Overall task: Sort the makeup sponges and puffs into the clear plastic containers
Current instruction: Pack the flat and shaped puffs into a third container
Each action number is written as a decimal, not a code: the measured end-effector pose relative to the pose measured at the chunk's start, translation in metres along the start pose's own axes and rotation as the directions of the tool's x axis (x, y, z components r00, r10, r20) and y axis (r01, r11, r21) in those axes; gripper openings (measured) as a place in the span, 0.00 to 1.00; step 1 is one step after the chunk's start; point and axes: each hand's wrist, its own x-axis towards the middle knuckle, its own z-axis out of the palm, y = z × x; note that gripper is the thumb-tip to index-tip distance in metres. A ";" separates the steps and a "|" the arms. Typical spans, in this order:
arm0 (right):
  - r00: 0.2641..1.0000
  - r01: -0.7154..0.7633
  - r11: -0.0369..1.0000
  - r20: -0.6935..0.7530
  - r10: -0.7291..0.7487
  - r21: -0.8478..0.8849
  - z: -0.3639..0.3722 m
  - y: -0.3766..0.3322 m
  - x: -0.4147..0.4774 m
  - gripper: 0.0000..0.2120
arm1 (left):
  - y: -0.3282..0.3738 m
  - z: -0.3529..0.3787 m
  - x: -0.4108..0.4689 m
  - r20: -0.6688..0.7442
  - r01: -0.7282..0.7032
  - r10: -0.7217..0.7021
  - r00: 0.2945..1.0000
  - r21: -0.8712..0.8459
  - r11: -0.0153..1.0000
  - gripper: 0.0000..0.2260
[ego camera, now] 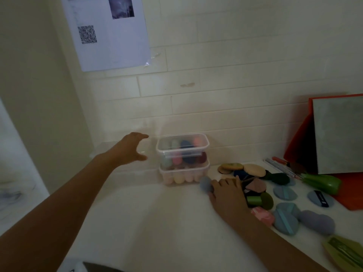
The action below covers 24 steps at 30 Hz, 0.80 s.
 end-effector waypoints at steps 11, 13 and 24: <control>0.940 0.265 0.935 -0.279 -0.196 0.235 0.008 -0.010 0.000 0.13 | -0.052 0.003 -0.018 -0.193 0.005 0.021 0.981 0.133 0.991 0.08; 0.946 0.268 0.922 -0.258 -0.197 0.279 0.010 -0.011 0.000 0.13 | -0.052 0.001 -0.019 -0.179 -0.008 0.035 0.983 0.149 0.989 0.06; 0.958 0.222 0.849 -0.269 -0.099 0.479 -0.017 -0.009 -0.014 0.19 | -0.009 -0.040 -0.040 -0.041 -0.004 0.019 0.999 0.339 0.941 0.09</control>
